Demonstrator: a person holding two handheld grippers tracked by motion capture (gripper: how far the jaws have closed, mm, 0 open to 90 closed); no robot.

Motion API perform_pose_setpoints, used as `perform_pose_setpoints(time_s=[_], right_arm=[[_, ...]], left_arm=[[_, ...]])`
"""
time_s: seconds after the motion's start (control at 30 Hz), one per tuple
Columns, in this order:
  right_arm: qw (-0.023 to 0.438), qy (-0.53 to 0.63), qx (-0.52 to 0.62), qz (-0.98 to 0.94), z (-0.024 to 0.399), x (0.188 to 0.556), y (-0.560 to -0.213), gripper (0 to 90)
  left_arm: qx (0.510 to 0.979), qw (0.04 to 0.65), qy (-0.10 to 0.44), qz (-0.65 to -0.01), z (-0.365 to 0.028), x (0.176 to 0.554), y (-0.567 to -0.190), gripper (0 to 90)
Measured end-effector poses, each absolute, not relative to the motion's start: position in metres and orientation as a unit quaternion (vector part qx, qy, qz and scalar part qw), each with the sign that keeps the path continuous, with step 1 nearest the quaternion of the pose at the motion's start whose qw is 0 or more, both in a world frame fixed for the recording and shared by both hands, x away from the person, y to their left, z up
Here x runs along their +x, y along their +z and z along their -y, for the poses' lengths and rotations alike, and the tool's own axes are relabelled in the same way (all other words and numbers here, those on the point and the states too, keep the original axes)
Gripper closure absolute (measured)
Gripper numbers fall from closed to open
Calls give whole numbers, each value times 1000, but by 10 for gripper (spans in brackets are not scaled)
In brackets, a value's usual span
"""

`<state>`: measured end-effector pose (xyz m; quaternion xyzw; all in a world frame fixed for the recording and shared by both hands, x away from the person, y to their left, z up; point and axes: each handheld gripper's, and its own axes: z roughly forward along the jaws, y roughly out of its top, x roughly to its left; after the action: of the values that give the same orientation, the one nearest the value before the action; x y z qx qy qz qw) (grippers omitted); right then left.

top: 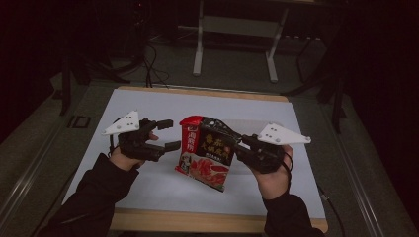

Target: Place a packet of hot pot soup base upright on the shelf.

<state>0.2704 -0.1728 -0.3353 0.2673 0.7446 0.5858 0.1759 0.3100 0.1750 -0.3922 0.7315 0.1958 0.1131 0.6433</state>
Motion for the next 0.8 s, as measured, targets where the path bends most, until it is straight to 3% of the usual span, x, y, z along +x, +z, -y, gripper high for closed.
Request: perform_pose_setpoints(time_s=[0.2,0.33,0.8], right_arm=[[203,591,281,-728,180,273,-322,764],[221,597,282,-718,186,277,-314,763],[271,594,330,-682,199,295,-304,764]], left_arm=[[722,643,126,-222,-177,305,-403,54],[733,627,132,-231,-174,299,-415,25],[729,610,156,-270,-166,274,-472,23]])
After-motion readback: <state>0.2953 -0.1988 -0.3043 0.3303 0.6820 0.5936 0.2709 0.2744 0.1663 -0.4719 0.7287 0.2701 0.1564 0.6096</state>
